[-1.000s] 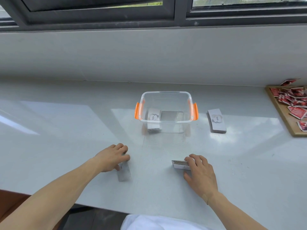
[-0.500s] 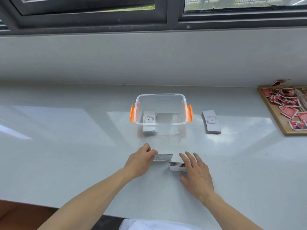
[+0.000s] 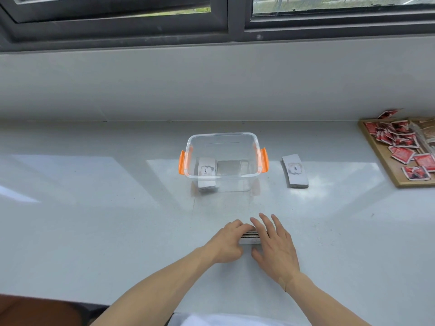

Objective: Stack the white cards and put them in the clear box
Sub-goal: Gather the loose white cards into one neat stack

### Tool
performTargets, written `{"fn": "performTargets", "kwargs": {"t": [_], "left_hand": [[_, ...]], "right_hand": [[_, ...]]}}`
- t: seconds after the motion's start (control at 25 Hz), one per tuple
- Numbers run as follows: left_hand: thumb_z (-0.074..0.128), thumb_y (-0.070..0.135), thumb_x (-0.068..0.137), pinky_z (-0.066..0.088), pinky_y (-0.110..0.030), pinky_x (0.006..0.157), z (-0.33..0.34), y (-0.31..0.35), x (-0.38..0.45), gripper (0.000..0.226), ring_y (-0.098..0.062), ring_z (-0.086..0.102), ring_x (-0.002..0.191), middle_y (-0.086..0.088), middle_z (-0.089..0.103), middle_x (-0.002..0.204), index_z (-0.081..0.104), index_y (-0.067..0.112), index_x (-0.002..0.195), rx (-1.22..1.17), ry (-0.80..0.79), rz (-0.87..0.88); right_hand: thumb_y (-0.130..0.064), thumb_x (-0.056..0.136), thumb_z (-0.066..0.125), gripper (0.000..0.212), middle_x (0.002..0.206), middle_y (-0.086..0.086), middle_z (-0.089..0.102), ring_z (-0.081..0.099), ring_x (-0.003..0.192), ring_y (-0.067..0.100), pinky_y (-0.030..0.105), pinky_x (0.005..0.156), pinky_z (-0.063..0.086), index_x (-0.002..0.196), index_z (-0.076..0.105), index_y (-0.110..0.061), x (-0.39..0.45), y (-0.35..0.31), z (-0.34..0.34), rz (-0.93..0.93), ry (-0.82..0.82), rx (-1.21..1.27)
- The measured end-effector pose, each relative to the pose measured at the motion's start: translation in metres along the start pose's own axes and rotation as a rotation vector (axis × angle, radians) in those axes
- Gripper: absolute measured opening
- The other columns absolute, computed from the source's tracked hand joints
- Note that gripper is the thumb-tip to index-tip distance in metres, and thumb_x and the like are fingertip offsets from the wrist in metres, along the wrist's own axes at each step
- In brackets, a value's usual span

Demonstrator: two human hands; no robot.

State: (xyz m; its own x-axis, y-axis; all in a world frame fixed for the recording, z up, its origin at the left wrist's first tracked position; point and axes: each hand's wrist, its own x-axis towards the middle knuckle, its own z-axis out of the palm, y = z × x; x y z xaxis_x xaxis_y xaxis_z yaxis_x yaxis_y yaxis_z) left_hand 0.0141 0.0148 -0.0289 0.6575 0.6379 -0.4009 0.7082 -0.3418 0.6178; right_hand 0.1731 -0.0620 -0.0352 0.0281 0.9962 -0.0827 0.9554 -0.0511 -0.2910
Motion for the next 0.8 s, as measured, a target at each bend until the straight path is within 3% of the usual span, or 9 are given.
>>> {"fn": "performTargets", "kwargs": {"t": [0.16, 0.28, 0.36, 0.44, 0.52, 0.6, 0.68, 0.8], "left_hand": [[0.054, 0.013, 0.086, 0.047, -0.045, 0.092, 0.011, 0.011, 0.004, 0.042, -0.031, 0.053, 0.105, -0.01, 0.054, 0.116, 0.051, 0.019, 0.128, 0.053, 0.108, 0.005], [0.053, 0.013, 0.089, 0.047, -0.041, 0.087, 0.015, 0.012, 0.003, 0.034, -0.028, 0.054, 0.101, -0.006, 0.055, 0.114, 0.052, 0.018, 0.122, 0.042, 0.185, -0.022], [0.061, 0.019, 0.085, 0.046, -0.031, 0.079, 0.019, 0.01, -0.002, 0.023, -0.02, 0.056, 0.096, 0.001, 0.057, 0.106, 0.053, 0.021, 0.106, -0.105, 0.275, -0.116], [0.071, 0.023, 0.078, 0.043, -0.022, 0.069, 0.021, 0.009, -0.008, 0.02, -0.01, 0.055, 0.081, 0.008, 0.059, 0.092, 0.054, 0.026, 0.089, -0.384, 0.349, -0.269], [0.078, 0.02, 0.073, 0.046, -0.021, 0.068, 0.017, 0.012, -0.011, 0.021, -0.007, 0.057, 0.077, 0.006, 0.064, 0.087, 0.061, 0.025, 0.084, -0.701, 0.393, -0.358], [0.078, 0.013, 0.073, 0.049, -0.025, 0.079, 0.006, 0.017, -0.012, 0.023, -0.009, 0.062, 0.088, 0.002, 0.068, 0.096, 0.065, 0.024, 0.088, -0.812, 0.48, -0.323], [0.071, 0.006, 0.077, 0.046, -0.023, 0.083, -0.005, 0.024, -0.016, 0.029, -0.001, 0.059, 0.094, 0.005, 0.063, 0.103, 0.063, 0.029, 0.093, -0.675, 0.544, -0.19], [0.06, 0.0, 0.082, 0.049, -0.023, 0.078, -0.013, 0.028, -0.023, 0.043, -0.009, 0.057, 0.095, 0.005, 0.055, 0.109, 0.059, 0.027, 0.115, -0.207, 0.555, 0.06]], "right_hand": [[-0.028, 0.07, 0.074, 0.064, 0.14, 0.001, 0.051, 0.042, 0.134, 0.032, 0.041, 0.095, 0.05, 0.126, 0.043, -0.027, 0.002, 0.001, 0.004, -0.004, 0.024, -0.006], [-0.026, 0.071, 0.077, 0.051, 0.124, -0.001, 0.06, 0.05, 0.126, 0.032, 0.041, 0.09, 0.052, 0.115, 0.052, -0.024, 0.002, 0.003, 0.006, -0.021, 0.038, -0.015], [-0.025, 0.073, 0.078, 0.039, 0.103, -0.005, 0.063, 0.058, 0.108, 0.028, 0.037, 0.081, 0.053, 0.107, 0.058, -0.025, 0.001, 0.003, 0.005, -0.021, 0.045, -0.004], [-0.027, 0.079, 0.075, 0.027, 0.087, -0.006, 0.057, 0.055, 0.086, 0.024, 0.033, 0.069, 0.046, 0.101, 0.059, -0.029, 0.001, 0.003, 0.002, 0.016, 0.034, 0.019], [-0.032, 0.085, 0.067, 0.022, 0.087, -0.006, 0.055, 0.051, 0.085, 0.023, 0.033, 0.068, 0.043, 0.105, 0.056, -0.034, 0.004, 0.0, -0.002, 0.076, 0.009, 0.174], [-0.04, 0.085, 0.064, 0.022, 0.09, -0.012, 0.06, 0.054, 0.088, 0.015, 0.035, 0.07, 0.047, 0.105, 0.054, -0.041, 0.008, -0.005, -0.011, 0.174, -0.04, 0.492], [-0.047, 0.078, 0.064, 0.017, 0.082, -0.01, 0.065, 0.058, 0.079, 0.008, 0.034, 0.065, 0.049, 0.092, 0.056, -0.041, 0.012, -0.01, -0.016, 0.234, -0.065, 0.712], [-0.045, 0.076, 0.066, 0.016, 0.066, -0.003, 0.063, 0.057, 0.064, 0.013, 0.035, 0.058, 0.046, 0.075, 0.052, -0.039, 0.017, -0.019, -0.022, 0.233, -0.071, 0.671]]}}
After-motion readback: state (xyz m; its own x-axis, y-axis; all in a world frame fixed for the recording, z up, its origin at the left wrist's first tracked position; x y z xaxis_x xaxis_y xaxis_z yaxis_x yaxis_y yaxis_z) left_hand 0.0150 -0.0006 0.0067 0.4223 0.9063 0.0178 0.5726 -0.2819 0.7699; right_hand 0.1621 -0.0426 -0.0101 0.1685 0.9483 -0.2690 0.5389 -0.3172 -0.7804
